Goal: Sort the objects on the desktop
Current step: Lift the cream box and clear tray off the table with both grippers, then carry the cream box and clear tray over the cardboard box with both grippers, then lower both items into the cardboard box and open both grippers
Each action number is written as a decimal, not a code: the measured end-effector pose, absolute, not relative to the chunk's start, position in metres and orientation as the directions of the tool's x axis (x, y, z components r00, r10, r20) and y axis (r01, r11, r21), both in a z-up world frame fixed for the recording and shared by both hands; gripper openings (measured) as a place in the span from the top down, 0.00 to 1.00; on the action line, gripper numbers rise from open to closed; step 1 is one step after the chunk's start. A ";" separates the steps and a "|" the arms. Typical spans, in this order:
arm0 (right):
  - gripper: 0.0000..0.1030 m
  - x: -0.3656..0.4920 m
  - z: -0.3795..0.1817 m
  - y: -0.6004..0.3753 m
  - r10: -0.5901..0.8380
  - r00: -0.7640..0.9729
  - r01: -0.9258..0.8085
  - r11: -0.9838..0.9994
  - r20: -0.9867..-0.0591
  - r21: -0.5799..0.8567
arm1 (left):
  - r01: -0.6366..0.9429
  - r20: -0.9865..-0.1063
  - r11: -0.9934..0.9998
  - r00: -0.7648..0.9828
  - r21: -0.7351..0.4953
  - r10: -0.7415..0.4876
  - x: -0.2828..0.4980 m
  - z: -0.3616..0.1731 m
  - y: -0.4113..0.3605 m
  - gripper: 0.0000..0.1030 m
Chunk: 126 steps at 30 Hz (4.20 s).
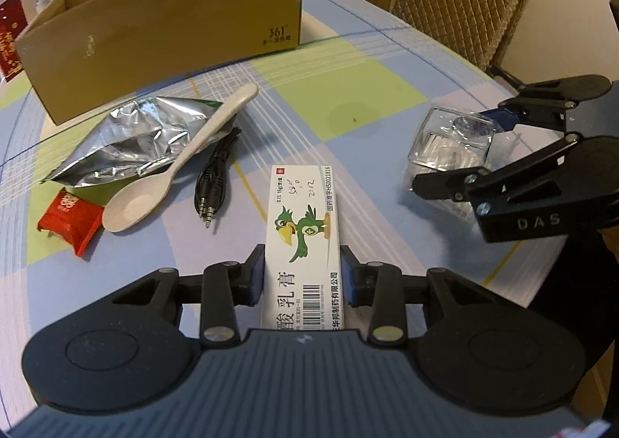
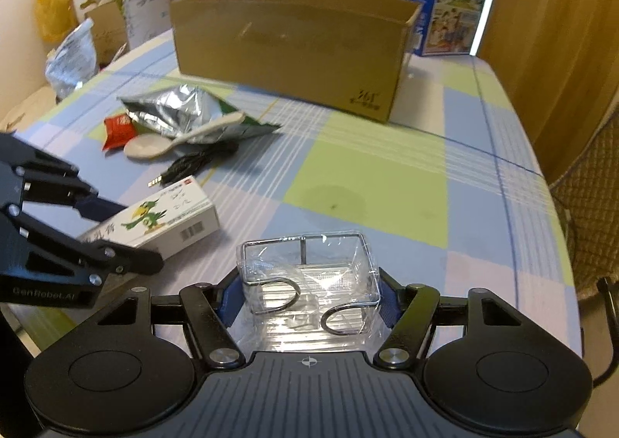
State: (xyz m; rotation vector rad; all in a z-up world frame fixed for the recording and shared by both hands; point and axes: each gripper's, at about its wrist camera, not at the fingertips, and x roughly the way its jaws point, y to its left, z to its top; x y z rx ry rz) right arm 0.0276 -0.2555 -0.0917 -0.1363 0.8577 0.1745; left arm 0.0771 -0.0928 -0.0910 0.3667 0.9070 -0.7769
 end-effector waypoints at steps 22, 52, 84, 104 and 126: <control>0.38 -0.003 -0.025 -0.244 0.120 0.704 -0.185 0.983 -0.700 -0.017 | 0.623 -0.768 0.780 0.476 -0.049 -0.429 0.053 -0.017 -0.060 0.68; 0.38 0.099 0.070 -0.262 0.165 0.761 -0.188 0.982 -0.628 0.029 | 0.622 -0.689 0.782 0.558 -0.022 -0.463 0.165 0.076 -0.062 0.68; 0.38 0.340 0.043 -0.270 0.192 0.682 -0.146 0.981 -0.705 0.125 | 0.565 -0.759 0.820 0.494 -0.090 -0.424 0.397 0.036 -0.120 0.68; 0.37 0.361 0.006 -0.266 0.217 0.650 -0.144 0.976 -0.728 0.162 | 0.541 -0.744 0.835 0.516 -0.101 -0.424 0.416 0.015 -0.114 0.62; 0.17 0.297 0.063 -0.268 0.246 0.684 -0.182 0.969 -0.687 0.165 | 0.547 -0.725 0.829 0.524 -0.115 -0.447 0.353 0.059 -0.085 0.46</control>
